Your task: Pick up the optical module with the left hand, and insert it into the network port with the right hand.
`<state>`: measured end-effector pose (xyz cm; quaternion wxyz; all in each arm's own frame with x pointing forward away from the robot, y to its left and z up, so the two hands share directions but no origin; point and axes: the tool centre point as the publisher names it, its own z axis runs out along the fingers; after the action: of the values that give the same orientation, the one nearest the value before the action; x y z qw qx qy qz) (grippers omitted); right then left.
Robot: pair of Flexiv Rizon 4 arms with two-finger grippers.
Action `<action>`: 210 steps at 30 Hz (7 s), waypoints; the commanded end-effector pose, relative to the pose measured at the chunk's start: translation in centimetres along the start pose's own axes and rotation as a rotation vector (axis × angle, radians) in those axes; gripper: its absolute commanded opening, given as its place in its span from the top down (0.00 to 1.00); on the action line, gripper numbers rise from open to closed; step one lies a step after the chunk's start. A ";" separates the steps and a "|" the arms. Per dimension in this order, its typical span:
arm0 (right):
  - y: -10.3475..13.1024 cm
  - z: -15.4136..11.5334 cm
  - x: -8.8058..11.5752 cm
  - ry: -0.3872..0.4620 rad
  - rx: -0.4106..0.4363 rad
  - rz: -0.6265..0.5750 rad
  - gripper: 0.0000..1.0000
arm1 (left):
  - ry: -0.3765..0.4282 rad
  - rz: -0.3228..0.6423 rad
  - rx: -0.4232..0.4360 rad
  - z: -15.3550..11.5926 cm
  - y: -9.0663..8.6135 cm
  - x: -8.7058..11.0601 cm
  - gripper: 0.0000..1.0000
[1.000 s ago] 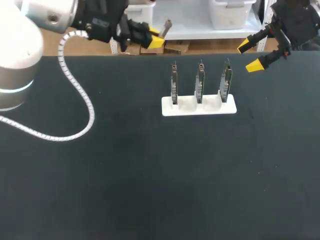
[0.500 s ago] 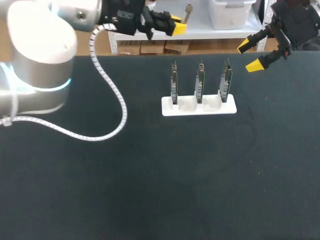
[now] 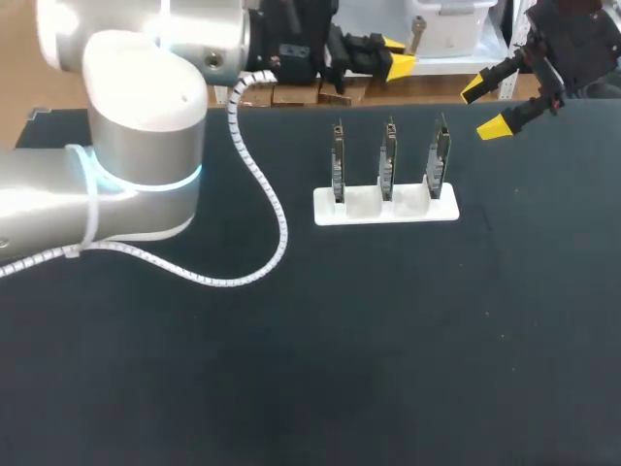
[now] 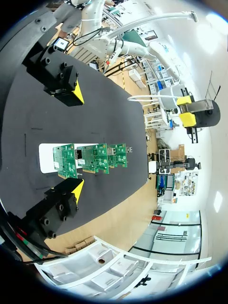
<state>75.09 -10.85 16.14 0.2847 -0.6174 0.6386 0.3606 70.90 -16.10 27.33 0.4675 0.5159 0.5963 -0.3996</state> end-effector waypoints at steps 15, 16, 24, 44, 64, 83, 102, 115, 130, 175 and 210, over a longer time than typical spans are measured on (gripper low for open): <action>0.0 0.0 0.1 -0.002 0.000 -0.003 0.00 | 0.095 0.017 0.014 3.7 1.5 1.8 1.00; 0.0 0.0 0.1 -0.002 0.000 -0.003 0.00 | 0.101 0.011 0.007 3.8 1.7 1.9 1.00; 0.0 0.0 0.1 -0.002 0.000 -0.003 0.00 | 0.092 0.009 -0.015 3.2 2.1 1.7 1.00; 0.0 0.0 0.1 -0.002 0.000 -0.003 0.00 | 0.083 0.017 -0.012 2.7 1.9 1.3 1.00; 0.0 0.0 0.1 -0.002 0.000 -0.003 0.00 | 0.001 0.076 0.028 8.4 3.9 1.8 1.00; 0.0 0.0 0.1 -0.002 0.000 -0.003 0.00 | -0.055 -0.050 0.002 9.2 2.4 6.0 1.00; 0.0 0.0 0.1 -0.002 0.000 -0.003 0.00 | -0.057 -0.019 0.030 10.7 3.7 5.7 1.00; 0.0 0.0 0.1 -0.002 0.000 -0.003 0.00 | -0.039 -0.034 0.030 10.6 4.2 6.7 1.00; 0.0 0.0 0.1 -0.002 0.000 -0.003 0.00 | -0.022 -0.033 0.024 10.2 5.5 7.3 1.00; 0.0 0.0 0.1 -0.002 0.000 -0.003 0.00 | 0.012 -0.093 0.037 10.9 5.0 9.3 1.00; 0.0 0.0 0.1 -0.002 0.000 -0.003 0.00 | -0.001 -0.091 0.048 10.9 4.6 9.7 1.00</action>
<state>75.09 -10.85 16.14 0.2847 -0.6174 0.6386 0.3606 76.67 -23.44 15.37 0.4364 0.4991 0.6095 -0.4347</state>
